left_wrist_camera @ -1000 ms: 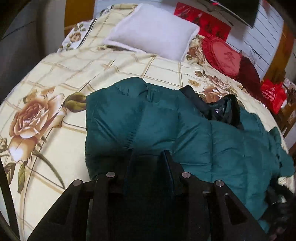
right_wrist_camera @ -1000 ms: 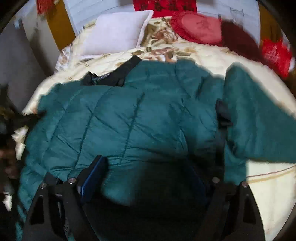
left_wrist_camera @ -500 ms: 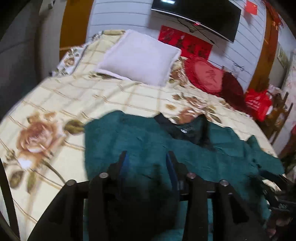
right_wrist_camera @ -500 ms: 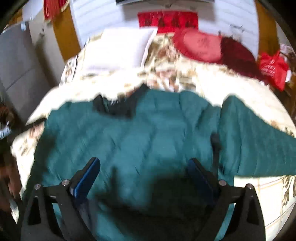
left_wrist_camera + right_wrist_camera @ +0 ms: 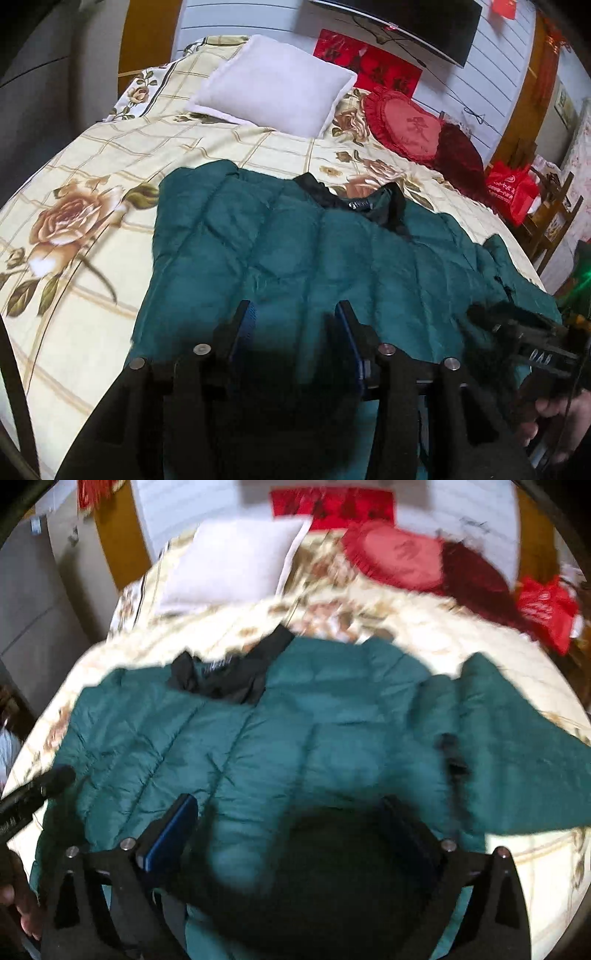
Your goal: Fold large clothes
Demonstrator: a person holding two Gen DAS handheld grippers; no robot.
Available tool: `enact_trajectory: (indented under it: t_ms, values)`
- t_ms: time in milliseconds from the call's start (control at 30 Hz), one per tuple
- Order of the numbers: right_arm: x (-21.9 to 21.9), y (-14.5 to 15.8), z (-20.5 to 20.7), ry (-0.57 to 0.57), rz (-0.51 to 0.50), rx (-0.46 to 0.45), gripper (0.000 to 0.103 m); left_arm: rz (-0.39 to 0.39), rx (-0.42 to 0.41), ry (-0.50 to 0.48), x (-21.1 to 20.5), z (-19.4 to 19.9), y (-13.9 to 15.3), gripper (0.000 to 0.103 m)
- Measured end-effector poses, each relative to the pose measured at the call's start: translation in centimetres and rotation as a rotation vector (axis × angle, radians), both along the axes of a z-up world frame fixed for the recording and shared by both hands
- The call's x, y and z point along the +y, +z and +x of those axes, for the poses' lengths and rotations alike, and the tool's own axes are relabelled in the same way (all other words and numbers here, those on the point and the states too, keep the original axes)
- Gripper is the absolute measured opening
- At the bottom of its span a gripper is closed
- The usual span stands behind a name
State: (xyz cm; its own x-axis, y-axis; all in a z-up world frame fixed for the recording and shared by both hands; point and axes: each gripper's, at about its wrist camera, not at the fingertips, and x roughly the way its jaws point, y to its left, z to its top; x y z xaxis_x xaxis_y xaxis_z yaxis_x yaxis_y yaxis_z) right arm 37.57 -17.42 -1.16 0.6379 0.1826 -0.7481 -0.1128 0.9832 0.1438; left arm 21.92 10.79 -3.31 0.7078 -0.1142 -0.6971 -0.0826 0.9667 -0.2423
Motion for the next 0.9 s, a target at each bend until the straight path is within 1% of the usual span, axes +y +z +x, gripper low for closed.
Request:
enact_trajectory:
  t_ms: [33,67,100,133,200,233,300,400,467,500,533,600,633,667,733,767,800,900]
  values:
    - [-0.3,-1.0,0.0,-0.003,0.008,0.048,0.101,0.002,0.022,0.003,0.0,-0.2,-0.5,0.033]
    - [-0.5,-2.5,0.3,0.015,0.018,0.126,0.101,-0.004,0.064,0.009,0.1,-0.1,-1.2,0.033]
    - [-0.6,-2.6,0.2,0.031,0.009,0.126,0.101,-0.014,0.093,0.017,0.1,-0.1,-1.6,0.033]
    - [-0.7,-1.8,-0.3,0.036,-0.016,0.103,0.100,-0.027,0.102,0.029,0.2,-0.4,-1.6,0.033]
    - [-1.7,0.0,-1.1,0.030,-0.009,0.075,0.099,-0.039,0.090,0.048,0.1,-1.6,-0.8,0.033]
    - [-2.8,1.3,-1.9,0.022,0.012,0.032,0.099,-0.039,0.078,0.043,-0.2,-2.3,-0.4,0.033]
    - [-5.9,3.3,-3.4,-0.012,0.016,-0.045,0.099,-0.028,0.062,0.023,-1.1,-3.6,0.1,0.033]
    - [-13.1,4.3,-4.7,-0.129,-0.011,-0.074,0.099,-0.033,0.051,-0.021,-3.5,-5.4,0.4,0.033]
    - [-19.8,3.7,-5.4,-0.245,-0.022,-0.061,0.099,-0.044,0.048,-0.058,-5.0,-6.2,0.2,0.033]
    - [-24.4,3.1,-5.9,-0.330,-0.024,-0.040,0.099,-0.035,0.043,-0.089,-6.1,-6.6,0.0,0.033]
    - [-27.7,2.7,-6.2,-0.393,-0.018,-0.027,0.099,-0.013,0.034,-0.114,-7.0,-7.1,-0.5,0.033]
    - [-36.0,1.5,-7.3,-0.539,0.041,0.008,0.099,0.044,0.022,-0.142,-8.0,-7.5,-1.4,0.033]
    - [-39.2,1.0,-7.8,-0.589,0.075,0.018,0.097,0.077,0.035,-0.147,-8.4,-7.8,-2.5,0.033]
    - [-42.5,0.5,-8.3,-0.651,0.112,0.029,0.096,0.085,0.048,-0.144,-8.4,-8.0,-3.2,0.033]
    - [-47.3,-0.7,-9.1,-0.739,0.177,0.040,0.090,0.069,0.045,-0.137,-8.2,-8.4,-3.4,0.033]
    - [-49.1,-1.2,-9.1,-0.753,0.206,0.037,0.088,0.066,0.045,-0.137,-8.2,-8.4,-3.4,0.034]
    - [-50.3,-1.6,-9.0,-0.754,0.219,0.025,0.084,0.065,0.048,-0.136,-8.1,-8.3,-3.5,0.034]
    - [-51.1,-2.4,-7.4,-0.681,0.263,-0.020,0.080,0.080,0.056,-0.132,-8.4,-8.0,-3.7,0.035]
